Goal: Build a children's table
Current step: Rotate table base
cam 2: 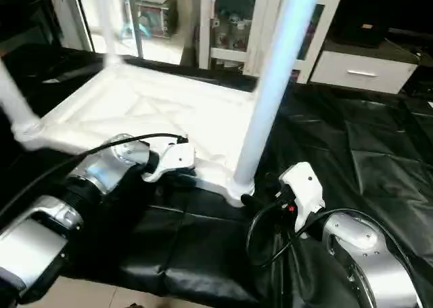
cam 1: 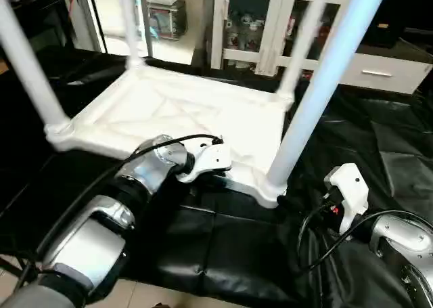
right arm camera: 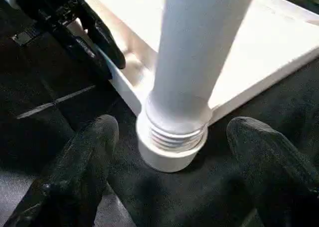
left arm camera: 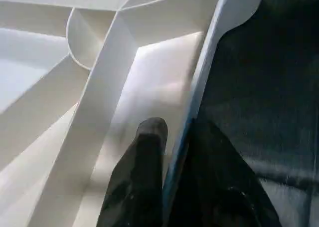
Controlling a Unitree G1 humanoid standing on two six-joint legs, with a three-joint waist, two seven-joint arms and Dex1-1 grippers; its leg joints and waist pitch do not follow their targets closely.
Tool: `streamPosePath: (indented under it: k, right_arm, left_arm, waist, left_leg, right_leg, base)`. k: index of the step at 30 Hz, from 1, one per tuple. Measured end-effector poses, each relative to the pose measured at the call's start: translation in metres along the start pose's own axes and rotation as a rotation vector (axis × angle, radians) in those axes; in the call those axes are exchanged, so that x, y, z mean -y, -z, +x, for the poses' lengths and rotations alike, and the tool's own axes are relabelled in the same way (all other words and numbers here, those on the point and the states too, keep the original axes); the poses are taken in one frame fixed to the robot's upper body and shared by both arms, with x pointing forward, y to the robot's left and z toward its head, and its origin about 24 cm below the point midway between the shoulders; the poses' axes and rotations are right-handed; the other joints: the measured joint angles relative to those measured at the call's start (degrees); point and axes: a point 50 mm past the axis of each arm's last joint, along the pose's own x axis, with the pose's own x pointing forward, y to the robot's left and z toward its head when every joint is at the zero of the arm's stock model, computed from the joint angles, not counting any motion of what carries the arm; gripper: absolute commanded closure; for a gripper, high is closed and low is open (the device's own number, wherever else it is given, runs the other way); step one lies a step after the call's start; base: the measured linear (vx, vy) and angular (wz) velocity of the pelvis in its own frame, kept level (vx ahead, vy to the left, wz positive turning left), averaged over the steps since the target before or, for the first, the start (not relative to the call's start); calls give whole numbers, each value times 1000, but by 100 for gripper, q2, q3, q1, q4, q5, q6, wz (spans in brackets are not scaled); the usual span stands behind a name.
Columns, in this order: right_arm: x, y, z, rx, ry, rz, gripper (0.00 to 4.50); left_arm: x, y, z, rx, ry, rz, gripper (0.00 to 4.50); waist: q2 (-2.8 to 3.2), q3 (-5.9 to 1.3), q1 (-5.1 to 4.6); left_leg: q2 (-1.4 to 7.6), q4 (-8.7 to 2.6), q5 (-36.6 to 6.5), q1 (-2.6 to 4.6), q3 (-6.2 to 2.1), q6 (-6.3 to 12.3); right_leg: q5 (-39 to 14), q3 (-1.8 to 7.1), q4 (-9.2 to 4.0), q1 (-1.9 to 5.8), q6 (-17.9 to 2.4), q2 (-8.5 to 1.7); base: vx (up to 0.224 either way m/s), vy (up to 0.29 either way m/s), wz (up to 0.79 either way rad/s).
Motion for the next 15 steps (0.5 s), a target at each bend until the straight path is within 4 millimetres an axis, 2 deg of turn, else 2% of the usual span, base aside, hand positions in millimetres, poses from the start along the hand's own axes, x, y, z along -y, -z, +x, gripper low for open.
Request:
streamPosePath:
  k: [5,7,11,15]
  right_arm:
    - [1,2,0,-4,6,6,69]
    - [1,2,0,-3,7,11,69]
    - [0,3,1,-4,8,18,69]
    - [0,4,2,-1,11,25,69]
  left_arm:
    - [8,6,-5,-8,-23,-65,395]
    - [13,11,-12,-8,-46,-93,400]
    - [20,14,-18,-6,-61,-116,412]
    - [36,17,-28,2,-81,-126,424]
  waist:
    - [16,-10,-141]
    - [14,-10,-228]
    - [11,-9,-292]
    - [-3,-12,-367]
  left_leg:
    - [0,-12,0,6,0,-1]
    - [0,-16,-3,8,-6,-5]
    - [0,-17,-7,6,-20,-10]
    - [0,-19,-19,-16,-25,-28]
  right_leg:
    - [-9,-3,-1,8,15,0]
    - [-11,-9,-1,9,17,0]
    - [-12,-20,-11,-8,19,0]
    - [-12,-21,-13,-45,18,0]
  base:
    - [0,0,0]
    - [0,0,0]
    - [0,0,0]
    - [0,0,0]
